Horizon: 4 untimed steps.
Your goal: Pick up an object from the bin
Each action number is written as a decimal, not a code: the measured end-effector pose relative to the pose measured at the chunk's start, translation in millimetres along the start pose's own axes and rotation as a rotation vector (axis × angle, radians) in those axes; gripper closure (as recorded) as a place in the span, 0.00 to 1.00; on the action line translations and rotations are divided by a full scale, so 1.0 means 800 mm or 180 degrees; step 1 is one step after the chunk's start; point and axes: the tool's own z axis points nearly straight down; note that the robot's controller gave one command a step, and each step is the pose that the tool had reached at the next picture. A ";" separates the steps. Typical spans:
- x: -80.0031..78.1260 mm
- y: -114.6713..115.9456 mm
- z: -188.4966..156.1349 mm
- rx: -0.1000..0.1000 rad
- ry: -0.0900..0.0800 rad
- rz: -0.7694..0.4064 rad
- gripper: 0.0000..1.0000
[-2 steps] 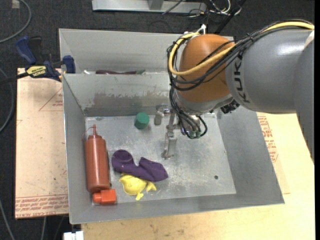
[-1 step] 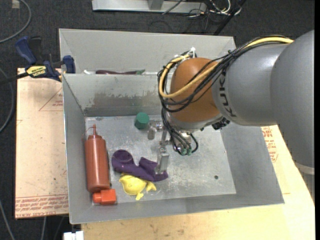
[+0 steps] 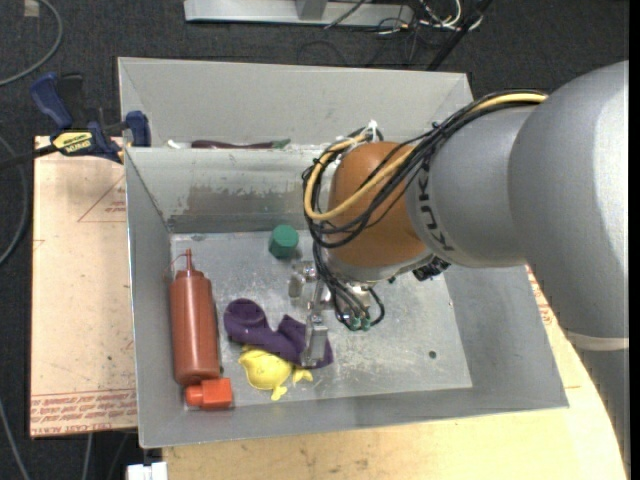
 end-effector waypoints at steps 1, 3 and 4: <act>0.021 -0.001 -0.021 -0.0007 -0.0026 0.0436 0.00; 0.026 0.008 0.021 -0.0011 -0.0026 0.1285 1.00; 0.026 0.008 0.021 -0.0011 -0.0026 0.1285 1.00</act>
Offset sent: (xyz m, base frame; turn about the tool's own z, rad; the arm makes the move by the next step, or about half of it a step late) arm -0.0222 -0.0247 -0.0189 0.0116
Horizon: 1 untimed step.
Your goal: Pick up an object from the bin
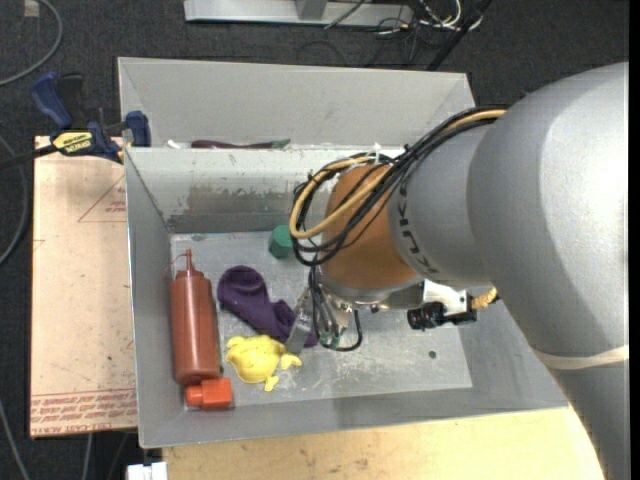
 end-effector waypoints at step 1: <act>0.001 0.000 -0.004 0.0001 0.0001 0.0000 1.00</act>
Offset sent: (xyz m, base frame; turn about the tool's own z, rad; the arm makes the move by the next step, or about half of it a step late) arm -0.0001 -0.0001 0.0734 0.0000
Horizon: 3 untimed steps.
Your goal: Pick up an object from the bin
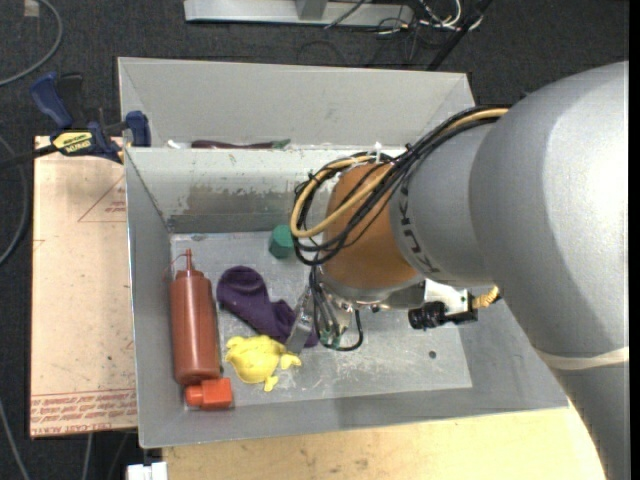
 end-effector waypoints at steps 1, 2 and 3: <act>0.002 -0.001 -0.014 0.0008 0.0013 -0.0003 1.00; 0.003 -0.001 -0.042 0.0013 0.0021 -0.0004 1.00; 0.001 0.000 -0.069 0.0003 0.0006 -0.0005 1.00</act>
Offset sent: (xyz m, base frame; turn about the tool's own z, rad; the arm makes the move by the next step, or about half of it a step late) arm 0.0000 -0.0001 0.0893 0.0000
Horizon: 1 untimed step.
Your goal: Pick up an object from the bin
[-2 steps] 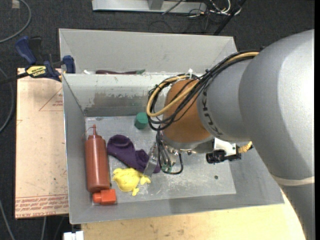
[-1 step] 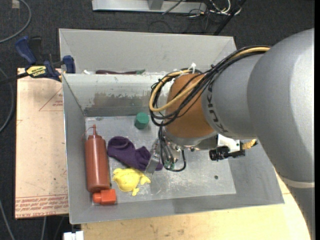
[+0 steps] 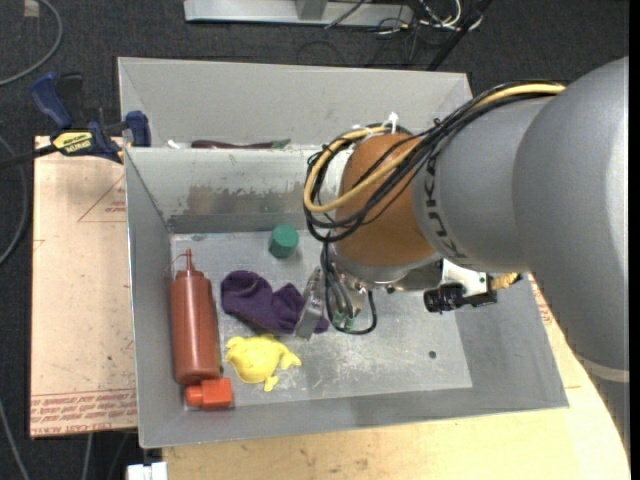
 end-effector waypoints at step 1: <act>-0.001 0.001 -0.020 -0.0007 -0.0011 -0.0001 1.00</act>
Offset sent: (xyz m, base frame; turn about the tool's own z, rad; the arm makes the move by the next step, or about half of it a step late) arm -0.0001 -0.0001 0.0001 0.0000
